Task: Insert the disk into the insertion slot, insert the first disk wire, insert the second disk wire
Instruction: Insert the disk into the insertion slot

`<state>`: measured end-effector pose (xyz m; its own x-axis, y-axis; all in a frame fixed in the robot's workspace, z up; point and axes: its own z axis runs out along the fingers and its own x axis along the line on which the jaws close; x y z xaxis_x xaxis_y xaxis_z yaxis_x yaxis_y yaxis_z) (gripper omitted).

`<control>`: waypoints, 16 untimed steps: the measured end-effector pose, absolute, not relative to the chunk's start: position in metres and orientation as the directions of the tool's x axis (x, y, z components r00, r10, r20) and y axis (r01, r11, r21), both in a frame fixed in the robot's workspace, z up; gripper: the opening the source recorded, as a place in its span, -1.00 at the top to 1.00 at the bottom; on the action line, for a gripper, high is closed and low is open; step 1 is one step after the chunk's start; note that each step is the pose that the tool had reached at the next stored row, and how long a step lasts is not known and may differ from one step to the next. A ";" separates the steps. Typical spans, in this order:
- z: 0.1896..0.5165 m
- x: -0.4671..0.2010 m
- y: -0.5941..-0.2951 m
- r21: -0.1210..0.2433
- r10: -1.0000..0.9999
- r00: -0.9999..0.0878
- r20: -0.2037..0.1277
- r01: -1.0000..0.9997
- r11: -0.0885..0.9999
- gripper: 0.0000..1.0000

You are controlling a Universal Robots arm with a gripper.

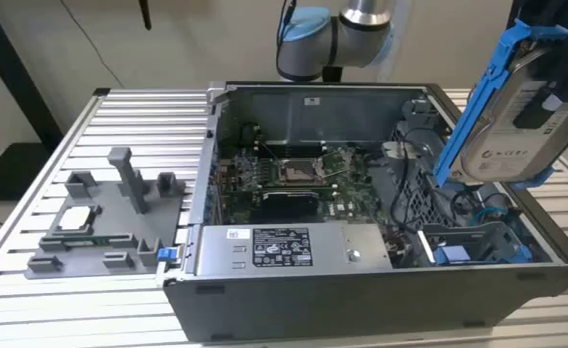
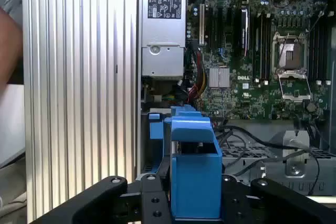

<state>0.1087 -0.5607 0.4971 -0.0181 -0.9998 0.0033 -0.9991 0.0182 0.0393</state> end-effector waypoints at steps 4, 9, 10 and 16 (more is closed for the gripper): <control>0.497 0.109 -0.561 0.039 -1.000 -0.018 0.003 -0.999 0.018 1.00; 0.497 0.109 -0.561 0.039 -1.000 -0.018 0.003 -0.999 0.018 1.00; 0.497 0.109 -0.561 0.039 -1.000 -0.018 0.004 -0.999 0.018 1.00; 0.494 0.110 -0.564 0.039 -1.000 -0.018 0.003 -0.999 0.018 1.00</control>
<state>0.1098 -0.5637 0.4939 -0.0181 -0.9998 0.0033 -0.9991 0.0182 0.0393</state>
